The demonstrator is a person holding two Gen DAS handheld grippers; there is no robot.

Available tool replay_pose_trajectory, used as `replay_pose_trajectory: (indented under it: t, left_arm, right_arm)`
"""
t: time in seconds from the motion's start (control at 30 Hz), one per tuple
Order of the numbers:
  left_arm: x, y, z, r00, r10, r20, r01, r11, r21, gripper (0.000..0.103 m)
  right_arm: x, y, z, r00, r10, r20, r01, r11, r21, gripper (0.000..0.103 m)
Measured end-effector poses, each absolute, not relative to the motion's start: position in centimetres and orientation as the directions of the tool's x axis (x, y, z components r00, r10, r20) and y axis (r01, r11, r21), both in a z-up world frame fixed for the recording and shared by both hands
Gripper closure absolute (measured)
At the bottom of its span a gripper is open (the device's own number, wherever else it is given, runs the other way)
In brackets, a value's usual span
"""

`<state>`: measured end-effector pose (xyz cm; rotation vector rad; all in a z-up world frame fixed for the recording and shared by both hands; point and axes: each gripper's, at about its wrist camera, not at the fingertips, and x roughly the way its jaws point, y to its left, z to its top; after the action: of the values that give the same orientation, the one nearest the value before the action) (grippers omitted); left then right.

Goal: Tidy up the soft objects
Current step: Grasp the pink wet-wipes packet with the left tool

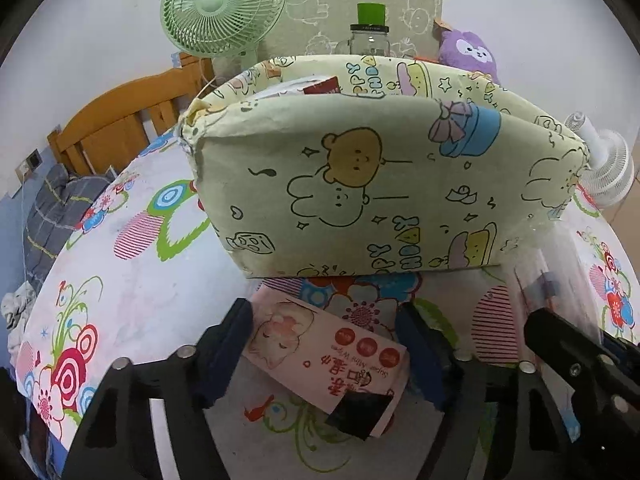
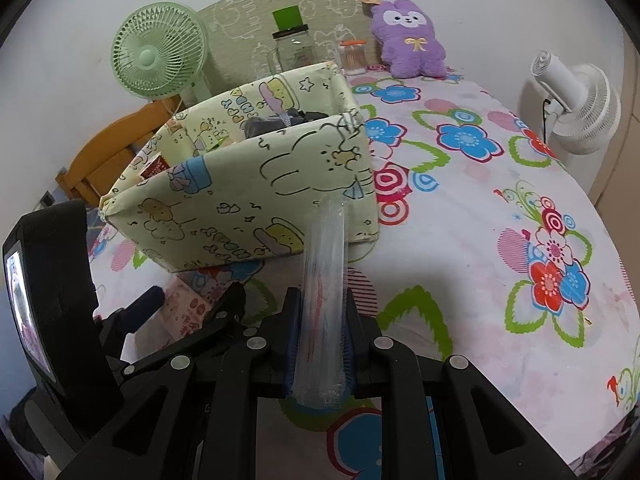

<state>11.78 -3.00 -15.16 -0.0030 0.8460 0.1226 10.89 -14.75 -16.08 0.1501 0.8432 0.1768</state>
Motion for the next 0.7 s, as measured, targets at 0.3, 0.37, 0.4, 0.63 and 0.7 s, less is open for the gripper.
replay_pose_trajectory:
  t: [0.3, 0.37, 0.4, 0.63, 0.7]
  left_arm:
    - [9.8, -4.1, -14.7, 0.698, 0.109, -0.708, -0.044, 0.993, 0.11, 0.057]
    - [9.5, -4.0, -14.7, 0.7, 0.103, -0.707, -0.041, 0.994, 0.105, 0.06]
    - [9.3, -3.9, -14.6, 0.701, 0.101, -0.706, -0.04, 0.994, 0.102, 0.06]
    - [8.5, -3.3, -14.6, 0.689, 0.097, -0.718, -0.061, 0.995, 0.076, 0.065]
    - [8.2, -2.9, -14.6, 0.688, 0.097, -0.719, -0.072, 0.995, 0.065, 0.064]
  right_arm:
    - [10.5, -13.9, -16.9, 0.628, 0.218, -0.747, -0.12, 0.976, 0.183, 0.082]
    - [10.2, -13.7, -17.0, 0.625, 0.222, -0.749, -0.131, 0.975, 0.181, 0.082]
    - [10.1, -13.6, -16.9, 0.624, 0.225, -0.748, -0.134, 0.974, 0.181, 0.082]
    - [9.4, -13.2, -16.7, 0.619, 0.236, -0.749, -0.159, 0.972, 0.175, 0.082]
    - [9.1, -12.8, -16.7, 0.62, 0.244, -0.746, -0.175, 0.97, 0.171, 0.082]
